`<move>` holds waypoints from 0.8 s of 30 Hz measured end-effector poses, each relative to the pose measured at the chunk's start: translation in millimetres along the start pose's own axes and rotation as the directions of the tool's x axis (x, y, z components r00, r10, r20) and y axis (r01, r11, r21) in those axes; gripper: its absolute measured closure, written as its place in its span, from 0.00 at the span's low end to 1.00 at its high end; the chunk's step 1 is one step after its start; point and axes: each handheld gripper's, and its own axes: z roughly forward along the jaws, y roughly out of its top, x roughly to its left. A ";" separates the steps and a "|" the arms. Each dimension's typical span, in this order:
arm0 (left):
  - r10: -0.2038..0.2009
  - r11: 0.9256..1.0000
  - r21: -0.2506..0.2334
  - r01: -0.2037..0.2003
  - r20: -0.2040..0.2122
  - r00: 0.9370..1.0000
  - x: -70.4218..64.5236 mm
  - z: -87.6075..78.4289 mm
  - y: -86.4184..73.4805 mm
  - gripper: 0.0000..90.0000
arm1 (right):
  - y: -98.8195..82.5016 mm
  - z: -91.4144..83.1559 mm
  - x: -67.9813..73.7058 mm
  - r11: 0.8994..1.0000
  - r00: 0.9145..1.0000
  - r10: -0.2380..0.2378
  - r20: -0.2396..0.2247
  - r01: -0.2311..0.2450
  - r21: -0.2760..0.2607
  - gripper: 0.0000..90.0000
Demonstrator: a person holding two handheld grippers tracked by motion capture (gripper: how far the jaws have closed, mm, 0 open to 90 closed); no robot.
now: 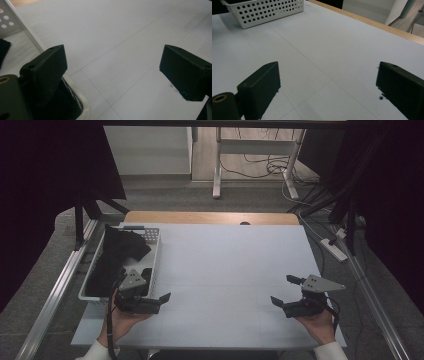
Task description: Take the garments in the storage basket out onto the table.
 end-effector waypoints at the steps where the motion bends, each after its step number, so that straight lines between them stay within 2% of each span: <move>1: 0.001 1.000 0.000 -0.001 -0.001 1.000 0.3 -0.2 0.2 0.08 | 0.2 -0.2 0.3 1.000 1.000 0.002 -0.001 -0.002 -0.003 0.06; 24: 0.024 1.000 -0.008 -0.024 -0.014 1.000 1.1 -14.8 8.6 0.09 | 1.7 0.4 0.6 1.000 1.000 0.004 -0.003 -0.004 -0.002 0.06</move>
